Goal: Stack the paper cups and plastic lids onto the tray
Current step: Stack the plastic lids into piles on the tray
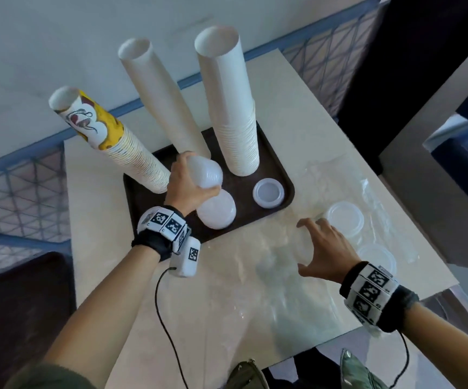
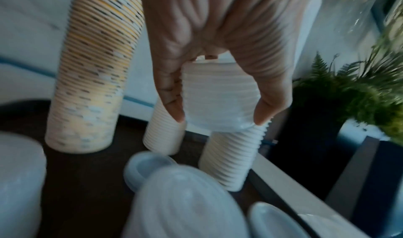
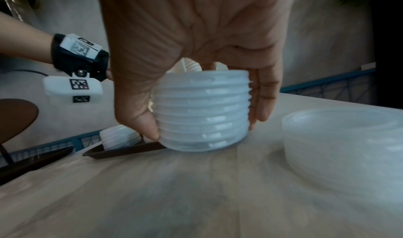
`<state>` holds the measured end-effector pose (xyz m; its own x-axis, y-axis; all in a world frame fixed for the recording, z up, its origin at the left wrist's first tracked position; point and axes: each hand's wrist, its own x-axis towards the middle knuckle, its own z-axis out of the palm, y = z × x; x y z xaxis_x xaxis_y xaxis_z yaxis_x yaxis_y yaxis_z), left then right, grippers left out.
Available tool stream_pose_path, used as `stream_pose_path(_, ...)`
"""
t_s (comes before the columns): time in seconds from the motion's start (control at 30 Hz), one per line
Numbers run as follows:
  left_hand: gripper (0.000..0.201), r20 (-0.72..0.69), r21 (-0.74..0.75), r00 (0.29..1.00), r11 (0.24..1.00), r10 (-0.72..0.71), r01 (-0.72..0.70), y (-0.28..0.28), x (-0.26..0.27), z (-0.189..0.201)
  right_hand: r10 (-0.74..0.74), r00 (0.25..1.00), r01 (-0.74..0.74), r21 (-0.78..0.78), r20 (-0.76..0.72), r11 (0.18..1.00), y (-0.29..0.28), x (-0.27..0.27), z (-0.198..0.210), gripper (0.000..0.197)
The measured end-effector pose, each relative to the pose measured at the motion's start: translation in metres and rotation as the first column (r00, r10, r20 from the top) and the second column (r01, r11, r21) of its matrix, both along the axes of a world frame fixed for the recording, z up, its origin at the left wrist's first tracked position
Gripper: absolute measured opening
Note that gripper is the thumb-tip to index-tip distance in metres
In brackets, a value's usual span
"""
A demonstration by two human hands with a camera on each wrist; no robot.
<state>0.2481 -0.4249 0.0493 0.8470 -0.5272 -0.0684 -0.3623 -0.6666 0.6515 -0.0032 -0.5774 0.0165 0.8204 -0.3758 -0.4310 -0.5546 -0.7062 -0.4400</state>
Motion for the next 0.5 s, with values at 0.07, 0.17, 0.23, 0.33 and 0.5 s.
stream_pose_path(0.07,0.09,0.007,0.103,1.0,0.995,-0.007,0.007,0.0,0.024,0.001,-0.002,1.0,0.002,-0.002,0.005,1.0,0.0,0.01,0.001,0.081)
stream_pose_path(0.17,0.091,0.013,0.232,0.999,0.972,-0.049,0.045,0.001,0.052,-0.006,-0.002,1.0,0.002,-0.011,-0.001,1.0,-0.001,0.022,0.002,0.08)
stream_pose_path(0.23,0.091,0.005,0.294,0.999,0.955,-0.048,0.044,0.001,0.065,-0.015,0.0,1.0,0.0,-0.013,-0.01,1.0,-0.002,0.029,0.0,0.08)
stream_pose_path(0.33,0.09,-0.012,0.373,0.999,0.927,-0.042,0.044,0.001,0.074,-0.029,0.001,0.999,-0.001,-0.006,-0.036,1.0,-0.001,0.038,-0.005,0.08)
stream_pose_path(0.5,0.092,-0.054,0.395,0.997,0.916,-0.053,0.07,-0.004,0.083,-0.052,0.013,0.997,-0.012,0.016,-0.078,1.0,0.002,0.044,-0.016,0.079)
